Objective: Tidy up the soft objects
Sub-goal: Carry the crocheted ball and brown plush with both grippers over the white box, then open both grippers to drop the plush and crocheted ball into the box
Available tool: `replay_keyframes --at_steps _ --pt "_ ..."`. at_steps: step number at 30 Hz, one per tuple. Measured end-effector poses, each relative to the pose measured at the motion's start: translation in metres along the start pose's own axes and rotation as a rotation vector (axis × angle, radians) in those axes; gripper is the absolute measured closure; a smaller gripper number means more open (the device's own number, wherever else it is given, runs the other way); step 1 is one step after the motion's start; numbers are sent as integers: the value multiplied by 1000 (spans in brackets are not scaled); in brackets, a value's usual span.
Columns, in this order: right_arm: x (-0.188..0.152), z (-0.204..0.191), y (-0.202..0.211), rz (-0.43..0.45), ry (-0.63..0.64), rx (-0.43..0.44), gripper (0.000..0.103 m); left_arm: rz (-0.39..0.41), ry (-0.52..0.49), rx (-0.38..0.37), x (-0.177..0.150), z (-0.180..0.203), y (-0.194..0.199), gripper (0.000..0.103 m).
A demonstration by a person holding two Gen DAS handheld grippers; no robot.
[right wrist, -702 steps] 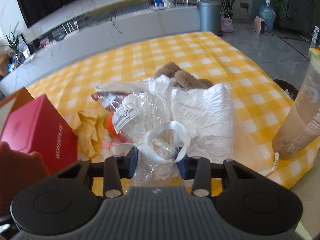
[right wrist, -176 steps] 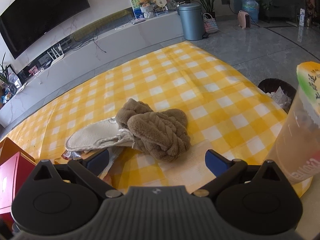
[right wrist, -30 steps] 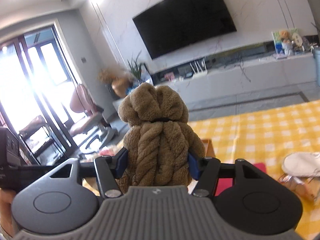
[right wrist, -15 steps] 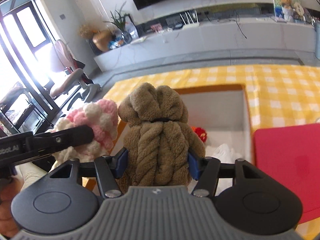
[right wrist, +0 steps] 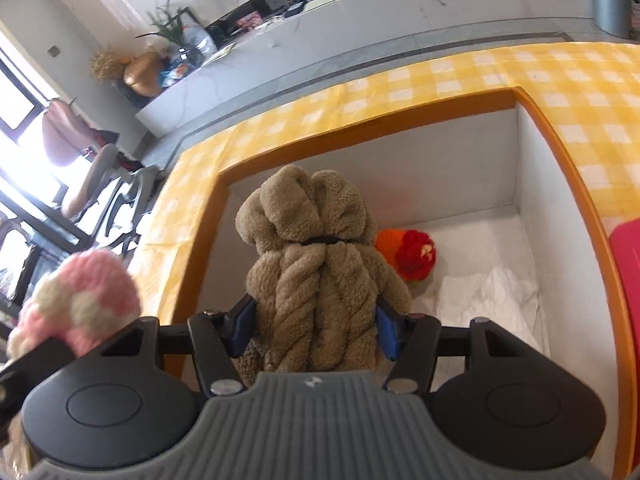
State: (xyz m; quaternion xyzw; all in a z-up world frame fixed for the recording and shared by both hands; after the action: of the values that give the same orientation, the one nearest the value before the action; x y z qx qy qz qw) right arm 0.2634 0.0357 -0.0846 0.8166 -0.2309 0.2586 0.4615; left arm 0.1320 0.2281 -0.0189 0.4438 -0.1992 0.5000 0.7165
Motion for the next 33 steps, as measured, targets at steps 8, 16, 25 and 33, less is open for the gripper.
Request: replay_keyframes --at_steps 8,16,25,33 --pt "-1 -5 -22 -61 33 35 27 43 -3 -55 3 11 5 55" --pt "18 30 47 42 1 196 15 41 -21 -78 0 32 5 55" --pt "29 58 144 291 216 242 3 -39 -82 -86 -26 65 -25 55" --pt "32 111 152 353 60 145 3 -217 -180 -1 -73 76 -80 55"
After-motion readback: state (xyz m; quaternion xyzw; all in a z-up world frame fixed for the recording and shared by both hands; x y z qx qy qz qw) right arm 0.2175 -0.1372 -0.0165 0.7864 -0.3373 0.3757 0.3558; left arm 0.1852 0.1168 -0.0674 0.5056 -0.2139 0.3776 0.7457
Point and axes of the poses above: each gripper's, at about its wrist camera, not at the fingertips, and y roughly against the way its jaws point, z to its right, x to its top, the point moved 2 cm from there along -y, roughly the way its jaws point, and after that the axes turned 11 degrees about z, right-handed, at the moved point
